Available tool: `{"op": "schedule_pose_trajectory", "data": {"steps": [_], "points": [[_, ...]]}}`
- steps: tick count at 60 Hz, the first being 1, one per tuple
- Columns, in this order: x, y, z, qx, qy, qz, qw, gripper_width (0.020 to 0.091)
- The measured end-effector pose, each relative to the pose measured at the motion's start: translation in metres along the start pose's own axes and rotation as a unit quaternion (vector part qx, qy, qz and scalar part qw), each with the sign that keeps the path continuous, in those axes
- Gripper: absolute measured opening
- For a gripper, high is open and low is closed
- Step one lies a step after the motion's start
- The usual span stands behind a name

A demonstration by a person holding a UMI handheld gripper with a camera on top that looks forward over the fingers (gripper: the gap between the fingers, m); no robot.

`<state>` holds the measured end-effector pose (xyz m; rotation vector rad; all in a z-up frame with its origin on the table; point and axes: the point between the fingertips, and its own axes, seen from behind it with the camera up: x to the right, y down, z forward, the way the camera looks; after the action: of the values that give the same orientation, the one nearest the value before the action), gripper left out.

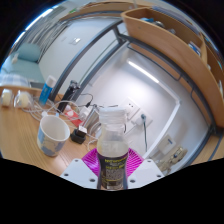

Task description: Pour water

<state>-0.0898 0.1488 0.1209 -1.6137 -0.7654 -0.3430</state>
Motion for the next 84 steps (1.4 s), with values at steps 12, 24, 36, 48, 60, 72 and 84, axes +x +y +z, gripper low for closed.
{"op": "schedule_pose_trajectory", "data": {"steps": [12,24,36,48,60,72,84], "points": [[-0.023,0.007,0.006,0.019,-0.078,0.28,0.957,0.0288],[-0.031,0.018,0.016,0.036,-0.086,0.333,0.938,0.0297],[-0.032,0.02,0.017,0.049,-0.07,0.327,0.941,0.03],[-0.031,0.019,0.016,0.05,-0.064,0.329,0.941,0.0412],[-0.037,0.02,-0.007,0.025,-0.067,0.319,0.945,0.0846],[-0.03,0.019,-0.066,0.028,-0.037,0.332,0.942,0.0845],[-0.015,0.03,-0.132,0.018,0.016,0.343,0.939,0.0852]]}}
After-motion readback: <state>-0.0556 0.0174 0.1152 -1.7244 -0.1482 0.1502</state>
